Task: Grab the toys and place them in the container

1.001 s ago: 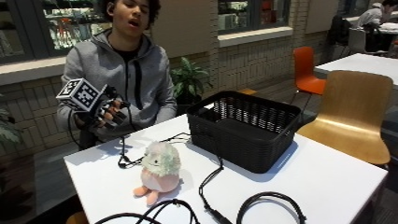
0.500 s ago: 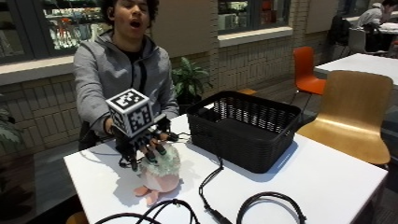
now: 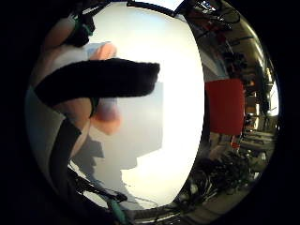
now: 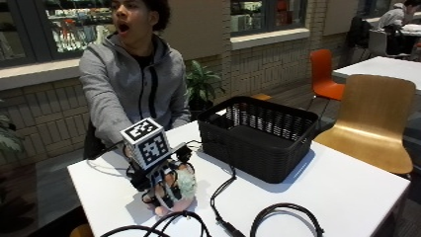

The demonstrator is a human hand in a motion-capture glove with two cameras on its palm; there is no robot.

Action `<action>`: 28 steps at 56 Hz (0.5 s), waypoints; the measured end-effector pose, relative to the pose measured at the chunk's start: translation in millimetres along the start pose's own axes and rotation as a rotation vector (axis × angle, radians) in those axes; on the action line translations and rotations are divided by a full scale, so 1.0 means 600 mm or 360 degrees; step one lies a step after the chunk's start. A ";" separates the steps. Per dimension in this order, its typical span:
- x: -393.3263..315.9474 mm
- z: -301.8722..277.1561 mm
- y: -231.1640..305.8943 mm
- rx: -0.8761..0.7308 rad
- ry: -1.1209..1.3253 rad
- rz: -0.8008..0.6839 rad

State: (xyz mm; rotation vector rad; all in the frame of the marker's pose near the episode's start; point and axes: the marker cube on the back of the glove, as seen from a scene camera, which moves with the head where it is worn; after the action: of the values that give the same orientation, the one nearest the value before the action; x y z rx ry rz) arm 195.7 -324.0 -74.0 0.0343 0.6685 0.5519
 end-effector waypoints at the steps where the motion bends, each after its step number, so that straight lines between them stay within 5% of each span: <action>1: -0.001 0.001 -0.001 0.0014 0.0007 0.0004; 17: -0.015 -0.011 -0.009 0.0281 0.0180 -0.0069; 28: -0.061 -0.100 -0.008 0.0365 0.0125 -0.0211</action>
State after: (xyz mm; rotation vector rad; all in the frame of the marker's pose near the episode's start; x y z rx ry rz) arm 138.6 -355.0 -101.4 0.1826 0.8025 0.3486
